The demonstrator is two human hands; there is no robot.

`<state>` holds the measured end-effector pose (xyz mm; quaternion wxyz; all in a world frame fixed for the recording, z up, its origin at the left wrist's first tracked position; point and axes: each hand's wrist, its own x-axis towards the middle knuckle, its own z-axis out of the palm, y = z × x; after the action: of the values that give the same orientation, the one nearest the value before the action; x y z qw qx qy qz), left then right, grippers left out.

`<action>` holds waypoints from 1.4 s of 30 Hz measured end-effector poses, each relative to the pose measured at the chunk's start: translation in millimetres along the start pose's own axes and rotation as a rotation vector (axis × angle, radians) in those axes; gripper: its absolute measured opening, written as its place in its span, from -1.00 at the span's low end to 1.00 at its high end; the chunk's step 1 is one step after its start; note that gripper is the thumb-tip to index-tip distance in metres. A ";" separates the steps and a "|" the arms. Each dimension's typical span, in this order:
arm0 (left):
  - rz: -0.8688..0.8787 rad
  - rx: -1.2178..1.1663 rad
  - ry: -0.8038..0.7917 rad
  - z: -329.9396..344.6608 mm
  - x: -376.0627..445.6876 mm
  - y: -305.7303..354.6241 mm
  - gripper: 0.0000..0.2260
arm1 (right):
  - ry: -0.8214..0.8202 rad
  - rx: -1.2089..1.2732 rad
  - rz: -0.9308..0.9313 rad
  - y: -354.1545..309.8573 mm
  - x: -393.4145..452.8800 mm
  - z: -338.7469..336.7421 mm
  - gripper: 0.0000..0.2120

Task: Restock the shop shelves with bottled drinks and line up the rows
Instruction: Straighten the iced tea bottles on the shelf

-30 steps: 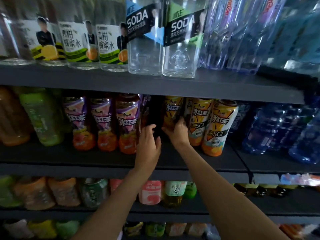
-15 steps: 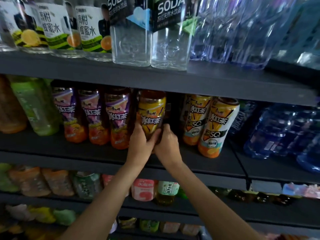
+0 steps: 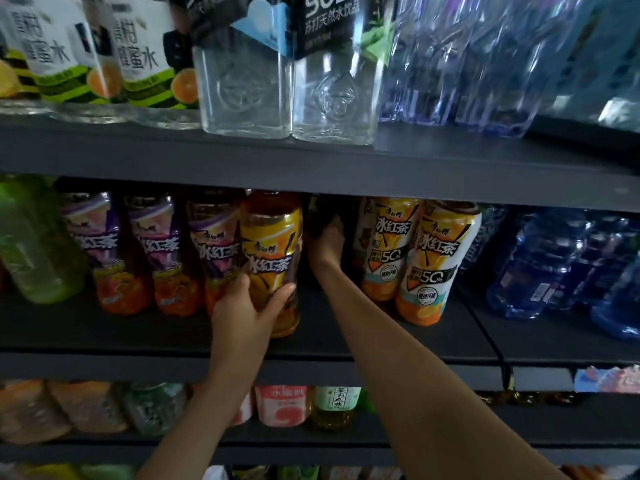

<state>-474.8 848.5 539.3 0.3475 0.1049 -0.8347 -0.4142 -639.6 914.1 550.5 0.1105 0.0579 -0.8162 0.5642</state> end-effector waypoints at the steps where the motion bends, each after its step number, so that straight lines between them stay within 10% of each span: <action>1: 0.006 -0.014 -0.015 -0.9 0.6 -2.0 -0.68 | 0.021 0.008 0.070 0.3 8.0 5.4 -0.62; 11: 0.083 -0.059 -0.050 -2.9 -0.4 -6.4 -0.69 | 0.121 -0.320 0.141 13.4 8.0 1.0 -0.68; 18: 0.085 -0.044 -0.062 -3.0 2.7 -9.4 -0.71 | -0.033 0.043 0.154 3.2 16.6 21.5 -0.57; 31: 0.101 0.006 -0.031 -2.1 -0.4 -8.1 -0.58 | -0.237 -0.041 0.004 24.5 -25.9 -23.2 -0.35; 42: -0.026 0.208 -0.257 -12.8 4.0 -4.5 -0.60 | -0.347 0.065 0.019 32.0 -37.4 -49.9 -0.54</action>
<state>-469.7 835.8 543.1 0.2198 0.0972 -0.9093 -0.3398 -604.6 971.1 529.2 -0.0392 0.1499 -0.8048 0.5730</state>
